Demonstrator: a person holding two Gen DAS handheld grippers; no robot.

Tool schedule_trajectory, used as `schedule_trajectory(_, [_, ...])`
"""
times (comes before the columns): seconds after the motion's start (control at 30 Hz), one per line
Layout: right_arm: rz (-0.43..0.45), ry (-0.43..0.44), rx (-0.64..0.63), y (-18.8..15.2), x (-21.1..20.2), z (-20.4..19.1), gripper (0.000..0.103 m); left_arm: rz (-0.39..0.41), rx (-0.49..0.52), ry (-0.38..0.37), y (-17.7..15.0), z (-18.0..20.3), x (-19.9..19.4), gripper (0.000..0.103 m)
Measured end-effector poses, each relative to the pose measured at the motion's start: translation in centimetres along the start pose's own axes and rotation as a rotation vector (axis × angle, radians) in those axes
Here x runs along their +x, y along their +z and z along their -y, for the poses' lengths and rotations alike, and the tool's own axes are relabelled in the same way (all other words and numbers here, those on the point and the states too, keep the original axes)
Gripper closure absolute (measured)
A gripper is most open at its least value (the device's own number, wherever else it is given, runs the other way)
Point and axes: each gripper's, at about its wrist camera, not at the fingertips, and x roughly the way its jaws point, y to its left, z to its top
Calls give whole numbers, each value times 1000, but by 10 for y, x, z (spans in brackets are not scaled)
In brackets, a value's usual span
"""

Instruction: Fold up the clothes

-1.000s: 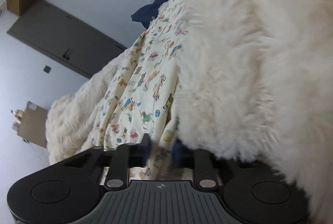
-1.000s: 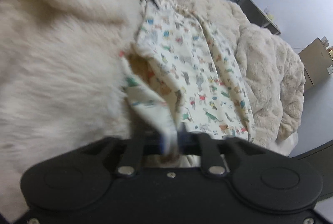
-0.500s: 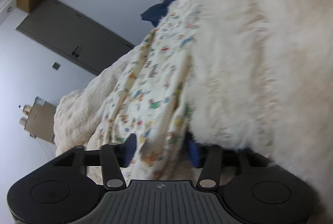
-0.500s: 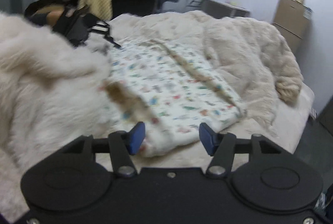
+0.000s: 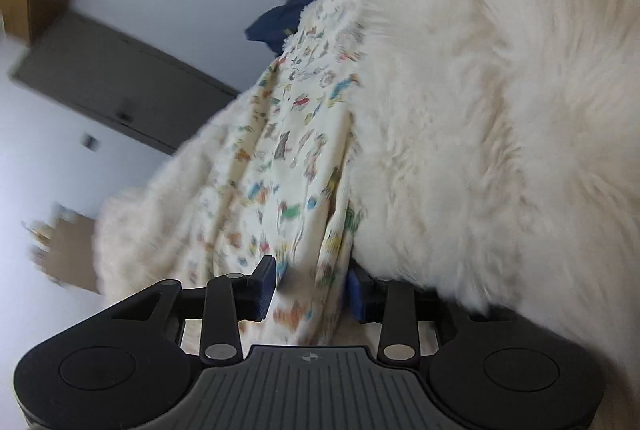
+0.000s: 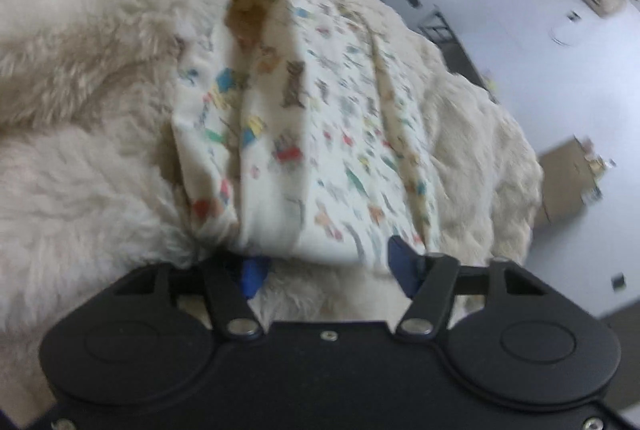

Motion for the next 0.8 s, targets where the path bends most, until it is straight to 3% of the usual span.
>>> schedule_trajectory(0.07, [23,43,-2,13,-12,9,87,36,-142,-74,-7,-28,-19,61])
schedule_trajectory(0.1, [41,39,9,16,-16,12,87,85,-228,-106,-9,-42,-31,57])
schedule_trajectory(0.13, [61,36,19,19,-20,15,87,134,-314,-139,-11,-57,-43,43])
schedule_trajectory(0.2, [90,44,27,29,-30,21,87,242,-481,-164,-6,-74,-62,26])
schedule_trajectory(0.33, [54,59,-29,32,-33,13,87,293,-571,-225,44,-79,-45,25])
schedule_trajectory(0.43, [14,71,-65,29,-33,2,85,266,-658,-349,104,-82,2,25])
schedule_trajectory(0.53, [-3,67,-30,17,-40,-2,85,194,-643,-478,161,-75,51,25])
schedule_trajectory(0.57, [-8,67,-1,9,-45,0,84,157,-623,-486,175,-71,66,27])
schedule_trajectory(0.6, [-9,63,32,2,-51,1,83,120,-604,-493,187,-67,83,38])
schedule_trajectory(0.63, [-6,64,77,-6,-57,4,77,66,-577,-503,200,-60,101,57])
schedule_trajectory(0.67, [2,69,139,-14,-62,9,68,12,-543,-508,211,-50,115,67])
schedule_trajectory(0.7, [17,70,224,-21,-66,15,63,-7,-515,-505,216,-42,122,82])
schedule_trajectory(0.73, [31,71,307,-28,-69,22,50,-6,-490,-500,220,-35,124,91])
schedule_trajectory(0.77, [42,68,380,-34,-70,29,41,2,-468,-493,222,-30,124,95])
schedule_trajectory(0.8, [51,65,453,-40,-69,35,39,11,-448,-483,224,-26,122,100])
